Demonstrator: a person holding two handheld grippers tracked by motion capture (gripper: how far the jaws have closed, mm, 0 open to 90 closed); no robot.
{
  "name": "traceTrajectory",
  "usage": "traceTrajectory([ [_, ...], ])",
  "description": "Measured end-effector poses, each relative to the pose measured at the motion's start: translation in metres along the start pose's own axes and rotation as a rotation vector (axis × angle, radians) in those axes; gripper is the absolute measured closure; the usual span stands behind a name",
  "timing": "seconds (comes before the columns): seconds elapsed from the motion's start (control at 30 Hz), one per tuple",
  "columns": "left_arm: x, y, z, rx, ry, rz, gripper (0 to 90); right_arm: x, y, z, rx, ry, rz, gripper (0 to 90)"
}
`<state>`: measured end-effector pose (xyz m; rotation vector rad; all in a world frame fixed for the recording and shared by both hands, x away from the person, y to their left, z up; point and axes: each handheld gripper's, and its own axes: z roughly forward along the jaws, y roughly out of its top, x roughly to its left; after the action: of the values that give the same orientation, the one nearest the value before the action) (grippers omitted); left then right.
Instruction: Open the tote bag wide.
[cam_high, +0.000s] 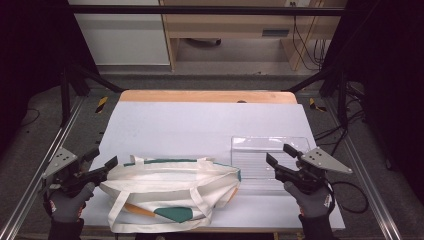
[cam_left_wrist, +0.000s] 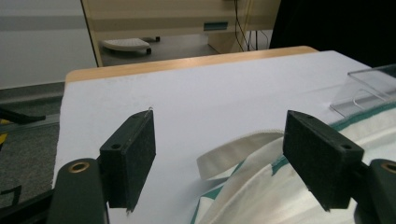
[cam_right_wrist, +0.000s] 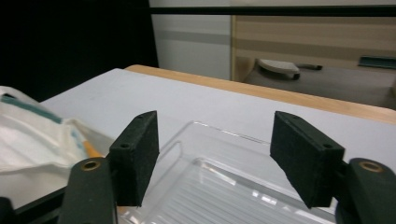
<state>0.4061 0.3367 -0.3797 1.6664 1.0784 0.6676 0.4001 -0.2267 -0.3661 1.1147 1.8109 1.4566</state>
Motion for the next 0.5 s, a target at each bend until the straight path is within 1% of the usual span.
traceTrajectory([
  [0.03, 0.000, 0.000, 0.000, 0.000, 0.000, 0.000, 25.5, 0.000, 0.000, 0.000, 0.000, 0.000, 0.000, 34.7],
  [0.07, -0.001, 0.000, 0.001, 0.011, -0.009, 0.004, 25.7, 0.008, 0.001, 0.003, 0.000, 0.036, -0.001, 37.8],
  [0.1, -0.002, -0.001, 0.003, 0.031, -0.025, 0.014, 25.7, 0.013, 0.002, 0.005, 0.002, 0.052, -0.004, 39.5],
  [0.13, -0.002, -0.001, 0.003, 0.031, -0.025, 0.014, 25.7, 0.013, 0.002, 0.005, 0.002, 0.052, -0.004, 39.5],
  [0.17, -0.003, -0.001, 0.006, 0.054, -0.037, 0.025, 25.7, 0.022, 0.003, 0.009, 0.010, 0.084, -0.022, 42.1],
  [0.23, -0.004, -0.002, 0.008, 0.079, -0.043, 0.041, 25.7, 0.031, 0.003, 0.014, 0.028, 0.112, -0.042, 44.1],
  [0.27, -0.004, -0.002, 0.008, 0.079, -0.043, 0.041, 25.8, 0.036, 0.003, 0.017, 0.037, 0.124, -0.050, 45.1],
  [0.3, -0.004, -0.002, 0.010, 0.092, -0.048, 0.052, 25.8, 0.036, 0.003, 0.017, 0.037, 0.124, -0.050, 45.1],
  [0.33, -0.004, -0.004, 0.013, 0.119, -0.046, 0.074, 26.4, 0.042, 0.003, 0.022, 0.049, 0.144, -0.060, 47.3],
  [0.37, -0.004, -0.004, 0.013, 0.119, -0.046, 0.074, 26.6, 0.042, 0.003, 0.022, 0.049, 0.144, -0.060, 47.3],
  [0.4, -0.005, -0.005, 0.015, 0.136, -0.049, 0.081, 26.9, 0.047, 0.002, 0.026, 0.056, 0.148, -0.069, 49.2],
  [0.47, -0.004, -0.006, 0.016, 0.140, -0.045, 0.083, 27.8, 0.051, 0.001, 0.029, 0.058, 0.151, -0.071, 50.5],
  [0.5, -0.002, -0.008, 0.018, 0.146, -0.053, 0.076, 28.4, 0.053, 0.001, 0.030, 0.063, 0.155, -0.069, 51.0],
])
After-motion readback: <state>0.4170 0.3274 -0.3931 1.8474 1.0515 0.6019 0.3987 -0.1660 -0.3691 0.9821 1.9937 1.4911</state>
